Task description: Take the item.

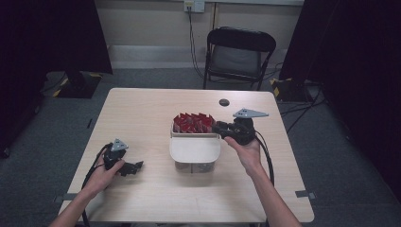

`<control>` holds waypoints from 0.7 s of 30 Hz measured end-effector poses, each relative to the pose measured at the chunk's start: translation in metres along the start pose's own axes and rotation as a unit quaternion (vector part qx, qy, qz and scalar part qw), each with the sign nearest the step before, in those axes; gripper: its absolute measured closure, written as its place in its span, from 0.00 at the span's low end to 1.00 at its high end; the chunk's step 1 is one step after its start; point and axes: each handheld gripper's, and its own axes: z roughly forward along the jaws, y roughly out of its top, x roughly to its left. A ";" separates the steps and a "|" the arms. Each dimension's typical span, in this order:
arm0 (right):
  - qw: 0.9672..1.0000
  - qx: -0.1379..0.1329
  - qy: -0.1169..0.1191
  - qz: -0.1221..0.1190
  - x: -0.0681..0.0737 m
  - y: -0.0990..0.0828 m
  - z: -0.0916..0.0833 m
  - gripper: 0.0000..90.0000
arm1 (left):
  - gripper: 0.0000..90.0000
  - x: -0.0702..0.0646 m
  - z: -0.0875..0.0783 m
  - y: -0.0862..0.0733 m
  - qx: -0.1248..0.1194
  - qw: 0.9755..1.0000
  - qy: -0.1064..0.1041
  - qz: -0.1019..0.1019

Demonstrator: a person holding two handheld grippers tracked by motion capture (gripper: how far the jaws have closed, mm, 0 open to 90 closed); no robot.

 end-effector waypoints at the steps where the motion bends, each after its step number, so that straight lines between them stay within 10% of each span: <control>1: 1.000 -0.001 0.001 0.001 0.000 0.000 -0.001 0.74 | 0.00 0.000 0.000 0.000 -0.001 1.000 0.000 -0.002; 21: 1.000 -0.007 -0.006 -0.013 0.003 0.003 -0.003 0.81 | 0.00 0.000 0.000 0.000 0.000 1.000 0.000 0.000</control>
